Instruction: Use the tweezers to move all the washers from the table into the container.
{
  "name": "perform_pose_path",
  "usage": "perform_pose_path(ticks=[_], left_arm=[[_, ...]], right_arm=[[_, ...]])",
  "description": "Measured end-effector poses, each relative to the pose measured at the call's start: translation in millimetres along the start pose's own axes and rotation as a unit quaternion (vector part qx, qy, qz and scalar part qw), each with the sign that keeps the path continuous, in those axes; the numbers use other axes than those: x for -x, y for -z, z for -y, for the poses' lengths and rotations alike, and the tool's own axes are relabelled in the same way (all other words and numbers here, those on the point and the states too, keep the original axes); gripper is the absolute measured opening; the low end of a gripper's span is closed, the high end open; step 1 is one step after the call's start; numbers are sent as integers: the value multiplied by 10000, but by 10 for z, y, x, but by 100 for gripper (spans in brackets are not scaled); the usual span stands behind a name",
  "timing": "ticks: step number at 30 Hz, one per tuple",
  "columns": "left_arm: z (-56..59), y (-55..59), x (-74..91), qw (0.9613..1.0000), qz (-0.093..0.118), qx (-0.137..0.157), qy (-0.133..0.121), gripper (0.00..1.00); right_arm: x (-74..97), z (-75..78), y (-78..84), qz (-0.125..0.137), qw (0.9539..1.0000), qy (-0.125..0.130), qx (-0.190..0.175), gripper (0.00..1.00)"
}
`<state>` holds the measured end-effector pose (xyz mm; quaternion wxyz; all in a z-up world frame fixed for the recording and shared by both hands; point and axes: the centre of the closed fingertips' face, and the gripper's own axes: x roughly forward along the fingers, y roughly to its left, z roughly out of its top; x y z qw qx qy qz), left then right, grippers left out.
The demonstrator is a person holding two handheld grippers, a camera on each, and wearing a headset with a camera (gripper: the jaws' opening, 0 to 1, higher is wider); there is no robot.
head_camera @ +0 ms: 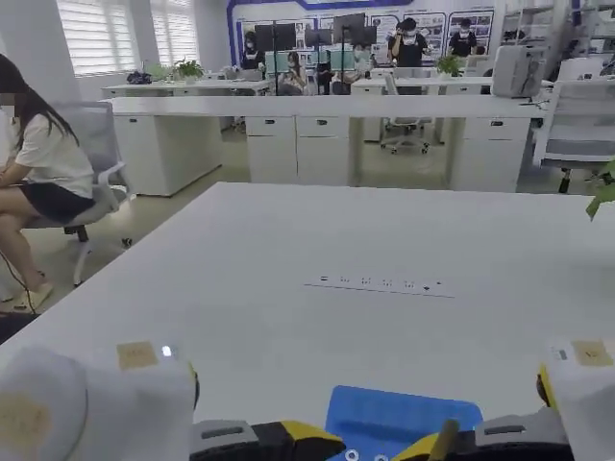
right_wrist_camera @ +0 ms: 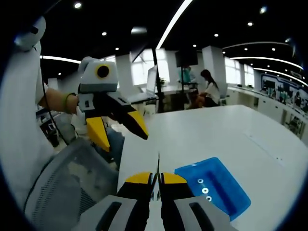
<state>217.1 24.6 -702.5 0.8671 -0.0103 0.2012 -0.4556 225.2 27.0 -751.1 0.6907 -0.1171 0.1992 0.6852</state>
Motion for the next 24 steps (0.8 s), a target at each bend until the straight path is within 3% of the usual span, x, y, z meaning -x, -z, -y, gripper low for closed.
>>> perform_pose_path(ticks=[5,9,13,15,17,18,21,24], left_arm=[[221,-42,-189,9976,-224,-302,578,14],[418,-32,-351,9908,-468,-712,1054,9],[581,31,-481,9803,-755,-1110,1450,6],[635,82,-524,9735,-931,-1356,1588,0],[670,115,-565,9702,-1028,-1461,1639,0],[697,152,-579,9653,-1141,-1606,1713,0],[740,203,-603,9574,-1280,-1869,1793,0],[739,258,-594,9518,-1378,-2048,1821,0]], right_arm=[[80,-206,158,-300,9993,-116,167,3],[135,-324,248,-460,9985,-136,250,3],[206,-413,325,-518,9983,-156,211,3],[240,-437,361,-563,9981,-101,218,3],[272,-437,417,-668,9975,-42,239,3],[291,-439,461,-745,9969,-13,270,3],[317,-453,551,-905,9953,5,339,3],[317,-448,596,-1025,9938,17,440,3]])
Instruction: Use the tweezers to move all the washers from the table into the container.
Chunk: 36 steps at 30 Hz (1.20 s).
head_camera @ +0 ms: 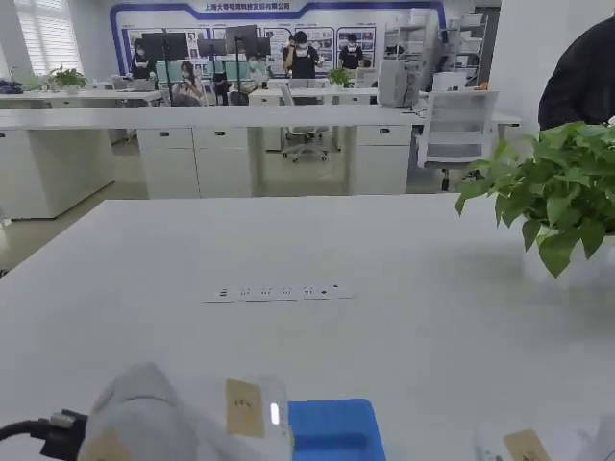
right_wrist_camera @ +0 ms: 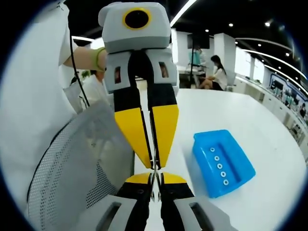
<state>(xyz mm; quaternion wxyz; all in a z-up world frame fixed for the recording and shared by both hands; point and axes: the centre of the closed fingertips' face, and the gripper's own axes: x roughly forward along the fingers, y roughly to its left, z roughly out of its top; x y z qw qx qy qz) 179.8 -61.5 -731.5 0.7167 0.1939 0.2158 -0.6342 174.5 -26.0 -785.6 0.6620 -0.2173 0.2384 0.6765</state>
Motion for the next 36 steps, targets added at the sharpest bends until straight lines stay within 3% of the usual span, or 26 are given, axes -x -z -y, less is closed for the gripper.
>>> perform_pose_path(ticks=[7,11,14,17,26,32,36], left_arm=[[0,258,41,9991,-383,-149,-38,0],[-5,478,31,9965,-774,-323,-74,0],[-19,582,-12,9954,-907,-299,-77,0],[-60,731,-55,9920,-1202,-358,-107,0],[-121,958,-118,9862,-1609,-397,-49,0],[-98,1169,-123,9794,-1974,-428,46,0],[-102,1279,-125,9770,-2106,-318,93,0]], right_arm=[[-105,22,107,-156,9999,-6,72,3],[-204,34,171,-218,9997,-16,91,4],[-292,47,243,-321,9994,-14,104,4],[-367,81,318,-457,9988,43,186,4],[-537,148,450,-560,9983,153,-22,5],[-545,125,465,-329,9983,149,-469,8],[-398,100,417,37,9967,338,-732,13]])
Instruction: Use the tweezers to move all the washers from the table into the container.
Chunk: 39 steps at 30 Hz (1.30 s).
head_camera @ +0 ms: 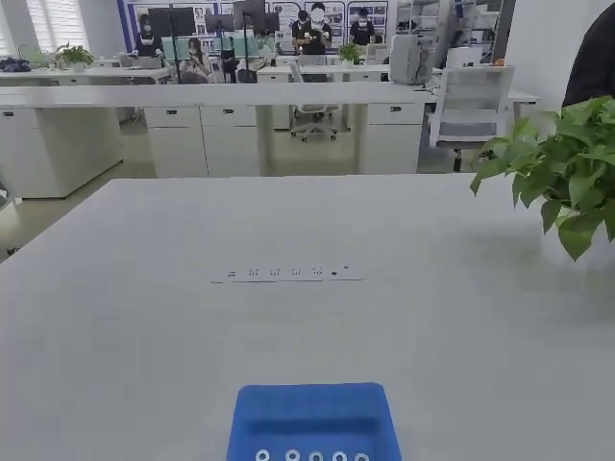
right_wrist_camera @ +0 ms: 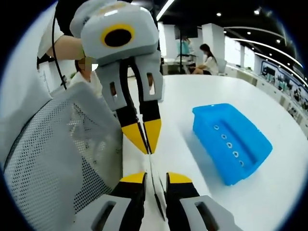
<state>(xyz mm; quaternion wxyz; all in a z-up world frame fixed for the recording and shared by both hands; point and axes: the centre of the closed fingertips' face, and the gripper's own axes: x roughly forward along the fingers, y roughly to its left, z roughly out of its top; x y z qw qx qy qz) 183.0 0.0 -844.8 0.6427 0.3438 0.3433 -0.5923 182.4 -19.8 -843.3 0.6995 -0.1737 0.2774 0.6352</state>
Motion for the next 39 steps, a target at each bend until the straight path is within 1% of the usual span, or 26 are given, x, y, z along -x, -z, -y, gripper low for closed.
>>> perform_pose_path(ticks=[2,3,5,7,8,9,10,12,13,14,16,17,19,20,21,22,24,26,27,30,33,34,36,37,38,39], left_arm=[[-9,44,-21,9999,-64,88,26,0],[-18,68,-37,9999,-108,114,27,0],[-12,116,-66,9996,-211,163,75,0],[-11,160,-90,9993,-320,175,77,0],[-6,181,-101,9991,-374,179,81,0],[0,190,-110,9990,-410,172,94,0],[4,206,-116,9987,-464,175,102,0],[5,239,-135,9982,-585,135,90,0],[12,258,-151,9976,-668,171,111,0],[13,258,-159,9975,-682,174,111,0],[20,268,-178,9968,-759,196,129,0],[25,276,-189,9965,-811,180,133,0],[36,287,-203,9957,-903,159,147,0],[31,290,-208,9953,-946,136,123,0],[33,293,-213,9950,-979,133,123,0],[37,297,-217,9946,-1022,115,139,0],[31,309,-226,9939,-1092,112,136,0],[44,329,-231,9927,-1175,206,202,0],[44,331,-231,9926,-1182,202,204,0],[62,352,-235,9914,-1263,239,254,0],[70,372,-238,9905,-1317,275,271,0],[67,363,-237,9908,-1298,271,263,0],[70,366,-228,9906,-1317,301,228,0],[74,367,-226,9907,-1308,307,213,0],[81,366,-224,9908,-1292,349,203,0],[91,368,-217,9909,-1255,445,168,1]], right_arm=[[131,-4,-2,176,9996,152,-128,16],[222,2,4,264,9990,273,-221,17],[362,25,20,353,9976,505,-325,21],[572,103,49,395,9942,951,-321,24],[717,132,55,422,9914,1198,-301,26],[824,159,49,477,9890,1370,-283,28],[990,209,52,546,9843,1648,-319,30],[1203,279,63,613,9770,1998,-423,35],[1367,342,64,704,9700,2282,-453,38],[1509,400,75,823,9628,2518,-537,39],[1682,479,116,977,9522,2808,-706,44],[1792,528,134,1129,9439,2999,-802,46],[1926,580,186,1321,9318,3217,-1038,51],[1952,584,200,1377,9293,3247,-1097,52],[1976,578,251,1340,9284,3271,-1144,53],[1981,574,265,1319,9283,3282,-1147,52],[2002,550,311,1278,9264,3351,-1150,53],[2018,515,317,1340,9246,3360,-1197,53],[2025,502,312,1391,9232,3367,-1226,53],[2060,472,301,1536,9169,3446,-1307,54],[2094,453,297,1626,9127,3494,-1359,54],[2118,448,299,1655,9105,3525,-1389,54],[2154,431,292,1706,9081,3562,-1393,55],[2190,424,289,1770,9047,3600,-1436,55],[2213,419,285,1835,9024,3610,-1471,56],[2238,410,278,1934,8992,3617,-1524,56]])
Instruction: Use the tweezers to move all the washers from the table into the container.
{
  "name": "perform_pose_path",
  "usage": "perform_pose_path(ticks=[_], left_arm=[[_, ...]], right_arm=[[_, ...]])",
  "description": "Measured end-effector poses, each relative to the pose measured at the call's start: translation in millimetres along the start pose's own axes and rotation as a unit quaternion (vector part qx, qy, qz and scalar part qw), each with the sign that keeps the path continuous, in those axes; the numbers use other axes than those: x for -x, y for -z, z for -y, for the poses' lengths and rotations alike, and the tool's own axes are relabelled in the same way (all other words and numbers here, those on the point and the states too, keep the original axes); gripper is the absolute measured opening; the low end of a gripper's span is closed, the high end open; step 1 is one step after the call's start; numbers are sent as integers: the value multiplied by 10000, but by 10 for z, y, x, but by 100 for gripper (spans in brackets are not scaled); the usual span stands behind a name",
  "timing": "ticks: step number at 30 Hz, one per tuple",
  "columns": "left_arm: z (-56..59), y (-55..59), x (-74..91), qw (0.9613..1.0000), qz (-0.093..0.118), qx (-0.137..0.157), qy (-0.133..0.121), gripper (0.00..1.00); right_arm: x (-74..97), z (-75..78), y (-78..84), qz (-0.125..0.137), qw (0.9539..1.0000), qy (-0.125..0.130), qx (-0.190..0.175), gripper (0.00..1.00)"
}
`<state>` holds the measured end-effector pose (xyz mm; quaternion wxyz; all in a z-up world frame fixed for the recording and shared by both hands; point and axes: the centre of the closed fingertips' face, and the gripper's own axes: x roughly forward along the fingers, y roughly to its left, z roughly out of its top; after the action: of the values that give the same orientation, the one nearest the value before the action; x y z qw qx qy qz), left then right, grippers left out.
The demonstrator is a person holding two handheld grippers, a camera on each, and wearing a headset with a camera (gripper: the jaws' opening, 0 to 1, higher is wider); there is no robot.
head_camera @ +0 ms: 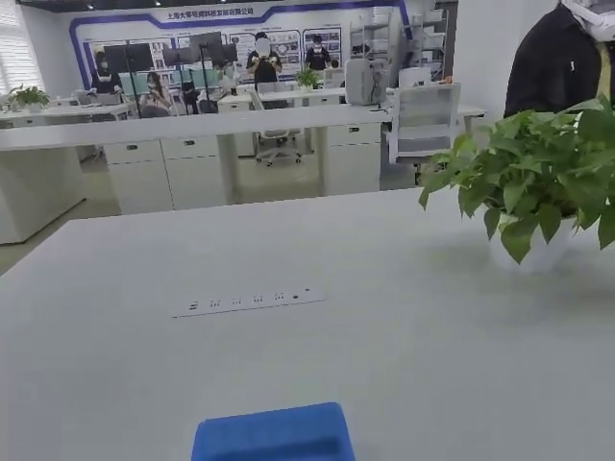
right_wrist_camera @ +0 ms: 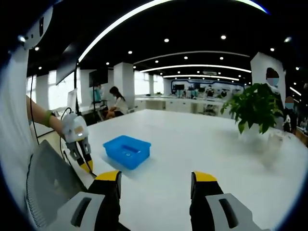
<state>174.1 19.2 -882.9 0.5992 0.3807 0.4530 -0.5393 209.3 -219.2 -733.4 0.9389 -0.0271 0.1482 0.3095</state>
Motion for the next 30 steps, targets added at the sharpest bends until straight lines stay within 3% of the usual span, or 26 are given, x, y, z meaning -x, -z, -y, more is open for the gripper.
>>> perform_pose_path(ticks=[2,4,6,9,11,12,13,14,17,18,19,20,22,23,24,25,26,27,29,30], left_arm=[[-5,23,13,9999,56,108,-90,7],[-10,30,48,9986,262,387,-260,13],[1,27,115,9942,570,817,-396,18],[-10,26,257,9825,1080,1360,-670,29],[-42,51,393,9701,1423,1725,-943,33],[-62,46,490,9609,1695,1880,-1123,36],[-83,46,557,9542,1867,1966,-1264,38],[-122,71,668,9412,2082,2190,-1509,40],[-202,104,902,9117,2568,2495,-2017,45],[-227,120,1019,8952,2791,2652,-2243,48],[-230,139,1098,8832,2938,2797,-2355,50],[-229,139,1210,8641,3202,2987,-2484,52],[-219,139,1373,8308,3597,3304,-2669,55],[-212,157,1488,8052,3872,3512,-2799,56],[-209,172,1561,7861,4068,3660,-2875,58],[-193,182,1657,7628,4311,3814,-2946,61],[-187,200,1716,7490,4422,3893,-3033,63],[-183,225,1811,7312,4582,3916,-3195,68],[-168,282,1894,7206,4582,3921,-3421,73],[-160,292,1922,7185,4592,3895,-3481,76]], right_arm=[[25,25,-8,69,9999,43,-130,56],[34,39,-8,81,9998,83,-149,57],[36,44,-9,79,9998,103,-153,58],[27,42,-21,84,9998,93,-166,60],[11,32,-36,83,9998,68,-145,60],[4,31,-41,76,9999,68,-135,61],[-1,37,-50,78,9999,72,-123,62],[-6,38,-59,84,9999,69,-119,62],[-21,45,-109,130,9998,78,-111,66],[-24,47,-123,146,9998,80,-109,67],[-28,47,-138,160,9998,77,-104,68],[-33,47,-161,181,9998,83,-77,70],[-38,54,-197,214,9997,98,-62,72],[-39,59,-212,231,9996,105,-77,74],[-41,62,-229,258,9996,116,-100,74],[-43,66,-256,317,9993,124,-131,76],[-47,64,-273,352,9992,122,-151,78],[-49,63,-284,372,9991,119,-161,79],[-57,68,-303,397,9990,147,-129,82],[-60,71,-307,401,9990,154,-134,84]])
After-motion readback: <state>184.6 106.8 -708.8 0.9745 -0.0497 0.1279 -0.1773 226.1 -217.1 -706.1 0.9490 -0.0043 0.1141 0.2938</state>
